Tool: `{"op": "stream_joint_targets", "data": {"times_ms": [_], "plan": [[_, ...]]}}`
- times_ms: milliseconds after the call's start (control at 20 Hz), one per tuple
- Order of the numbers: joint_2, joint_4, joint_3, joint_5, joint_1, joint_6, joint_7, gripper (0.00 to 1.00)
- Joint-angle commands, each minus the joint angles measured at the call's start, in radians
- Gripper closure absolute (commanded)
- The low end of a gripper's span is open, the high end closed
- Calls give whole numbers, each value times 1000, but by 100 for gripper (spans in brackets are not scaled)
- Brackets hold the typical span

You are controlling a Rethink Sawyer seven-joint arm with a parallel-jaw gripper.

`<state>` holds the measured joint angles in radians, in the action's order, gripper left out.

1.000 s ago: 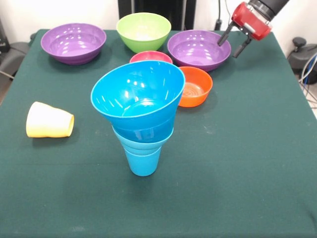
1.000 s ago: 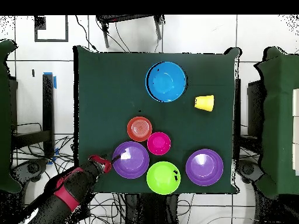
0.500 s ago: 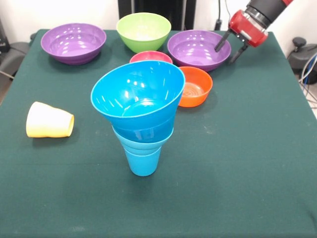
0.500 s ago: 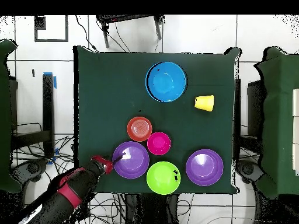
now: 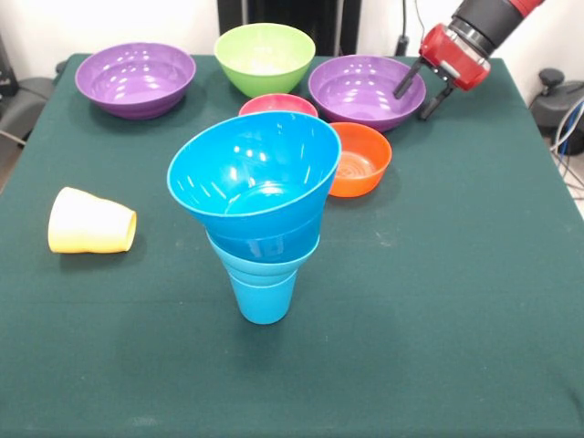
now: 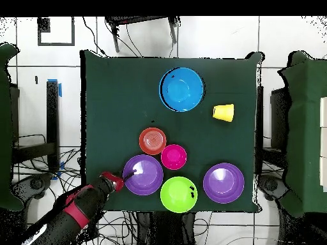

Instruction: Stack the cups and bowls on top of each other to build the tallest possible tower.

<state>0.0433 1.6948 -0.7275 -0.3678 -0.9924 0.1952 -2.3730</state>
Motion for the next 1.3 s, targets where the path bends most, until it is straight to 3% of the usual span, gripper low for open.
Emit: {"op": "stream_joint_targets", "data": {"times_ms": [50,350,400,1300], "plan": [[42,-70,190,-71,-16,37,-204,0],[37,-78,191,-71,-22,54,-200,0],[36,-80,190,-72,-23,62,-201,100],[42,-87,162,-104,-32,147,-215,100]]}}
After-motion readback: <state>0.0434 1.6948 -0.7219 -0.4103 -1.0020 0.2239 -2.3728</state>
